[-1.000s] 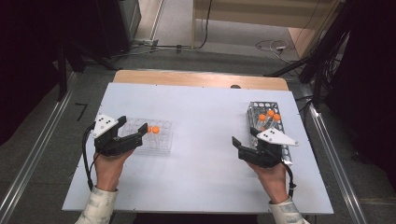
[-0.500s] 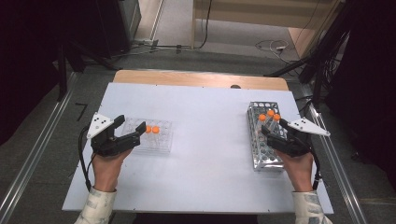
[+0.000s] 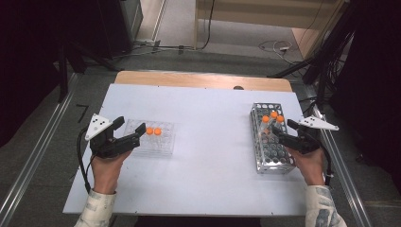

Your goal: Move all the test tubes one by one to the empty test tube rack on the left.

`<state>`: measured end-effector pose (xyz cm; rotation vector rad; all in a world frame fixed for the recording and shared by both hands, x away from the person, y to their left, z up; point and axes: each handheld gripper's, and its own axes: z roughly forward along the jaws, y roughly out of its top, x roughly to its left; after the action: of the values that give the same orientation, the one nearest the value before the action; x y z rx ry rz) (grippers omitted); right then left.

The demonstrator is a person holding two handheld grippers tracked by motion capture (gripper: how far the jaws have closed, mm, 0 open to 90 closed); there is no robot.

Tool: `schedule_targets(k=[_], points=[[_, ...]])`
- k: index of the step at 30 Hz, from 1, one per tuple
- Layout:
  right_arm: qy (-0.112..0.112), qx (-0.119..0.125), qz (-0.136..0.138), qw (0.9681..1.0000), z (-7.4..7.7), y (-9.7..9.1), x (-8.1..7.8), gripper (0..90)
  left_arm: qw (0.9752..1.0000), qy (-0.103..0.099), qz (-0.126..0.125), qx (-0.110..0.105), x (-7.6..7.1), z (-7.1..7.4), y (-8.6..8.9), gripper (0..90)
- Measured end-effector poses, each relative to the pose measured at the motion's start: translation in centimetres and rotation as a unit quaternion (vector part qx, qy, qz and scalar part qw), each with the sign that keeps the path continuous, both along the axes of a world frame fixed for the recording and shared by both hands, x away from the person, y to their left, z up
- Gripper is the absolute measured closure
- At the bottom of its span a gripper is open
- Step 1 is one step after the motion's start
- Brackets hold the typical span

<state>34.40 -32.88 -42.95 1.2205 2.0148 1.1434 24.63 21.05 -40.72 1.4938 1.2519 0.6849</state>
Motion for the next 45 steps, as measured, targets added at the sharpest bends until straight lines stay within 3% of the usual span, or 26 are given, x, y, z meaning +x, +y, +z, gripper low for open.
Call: schedule_targets(k=[5,16,27,33,39,45], points=[[0.006,0.009,0.003,0.9999,-0.3,-0.8,0.7,31.5,1.0,0.0,0.0,-0.001,0.0,0.0,0.0,19.1],[0.011,-0.003,0.024,0.9996,-1.0,-1.1,1.7,44.9,1.0,-0.001,0.0,-0.002,-0.1,0.1,0.1,19.5],[0.025,-0.01,0.029,0.9992,-1.6,-1.0,2.2,57.2,1.0,0.0,0.002,0.0,-0.2,0.1,0.2,19.6],[0.019,-0.014,0.034,0.9991,-1.8,-0.9,2.3,60.2,1.0,0.001,0.002,0.001,-0.2,0.1,0.2,19.6],[0.011,-0.022,0.042,0.9988,-1.8,-0.6,2.3,70.7,1.0,0.001,0.001,0.0,-0.2,0.0,0.3,19.6],[0.007,-0.02,0.043,0.9988,-1.7,-0.6,2.1,71.2,1.0,0.001,0.001,0.0,-0.2,0.0,0.3,19.7]])
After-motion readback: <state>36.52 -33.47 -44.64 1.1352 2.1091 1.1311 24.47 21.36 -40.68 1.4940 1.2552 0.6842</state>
